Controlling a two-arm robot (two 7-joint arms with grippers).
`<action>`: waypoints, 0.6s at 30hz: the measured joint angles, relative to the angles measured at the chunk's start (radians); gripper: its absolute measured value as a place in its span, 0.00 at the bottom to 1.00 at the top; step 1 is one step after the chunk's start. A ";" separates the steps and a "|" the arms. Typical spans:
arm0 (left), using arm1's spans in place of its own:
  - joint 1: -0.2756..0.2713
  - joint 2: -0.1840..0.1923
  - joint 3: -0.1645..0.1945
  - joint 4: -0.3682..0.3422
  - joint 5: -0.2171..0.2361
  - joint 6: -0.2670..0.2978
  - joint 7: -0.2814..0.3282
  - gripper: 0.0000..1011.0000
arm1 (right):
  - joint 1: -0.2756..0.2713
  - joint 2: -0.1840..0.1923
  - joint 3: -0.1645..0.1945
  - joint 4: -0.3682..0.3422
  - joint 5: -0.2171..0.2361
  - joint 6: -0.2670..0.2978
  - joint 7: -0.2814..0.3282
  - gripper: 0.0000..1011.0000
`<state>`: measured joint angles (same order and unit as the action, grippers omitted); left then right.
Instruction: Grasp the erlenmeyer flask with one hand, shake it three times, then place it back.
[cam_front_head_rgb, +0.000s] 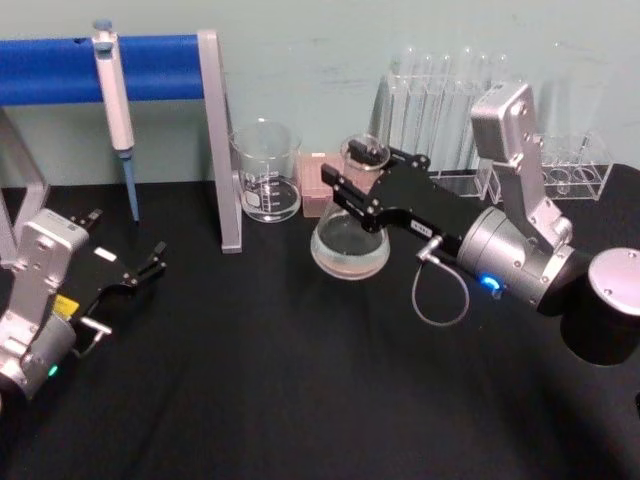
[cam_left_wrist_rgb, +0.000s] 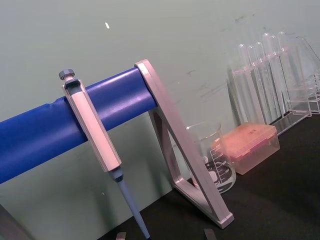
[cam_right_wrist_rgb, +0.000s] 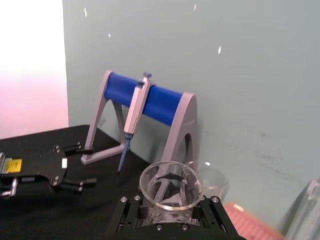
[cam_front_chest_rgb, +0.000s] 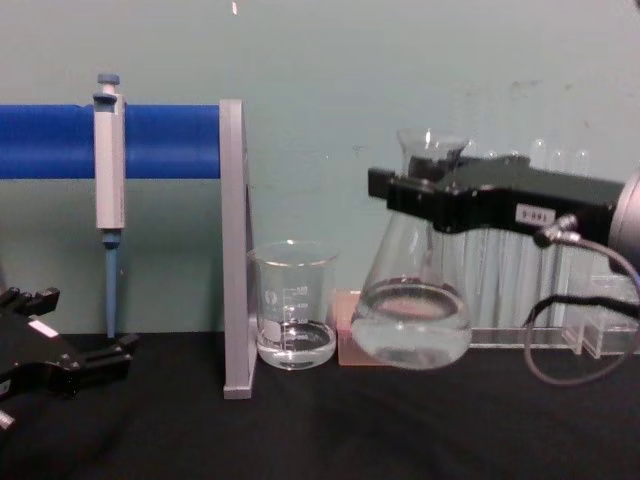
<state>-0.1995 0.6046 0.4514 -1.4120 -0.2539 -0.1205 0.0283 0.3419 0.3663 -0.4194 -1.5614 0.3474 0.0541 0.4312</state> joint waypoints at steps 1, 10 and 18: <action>0.000 0.000 0.000 0.000 0.000 0.000 0.000 0.99 | 0.000 0.001 0.002 -0.006 0.001 0.001 -0.001 0.45; 0.000 0.000 0.000 0.000 0.000 0.000 0.000 0.99 | -0.006 0.017 0.021 -0.057 0.008 0.015 -0.019 0.45; 0.000 0.000 0.000 0.000 0.000 0.000 0.000 0.99 | -0.010 0.025 0.031 -0.079 0.013 0.025 -0.029 0.45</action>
<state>-0.1995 0.6047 0.4514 -1.4120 -0.2539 -0.1205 0.0283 0.3320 0.3908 -0.3886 -1.6407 0.3603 0.0792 0.4024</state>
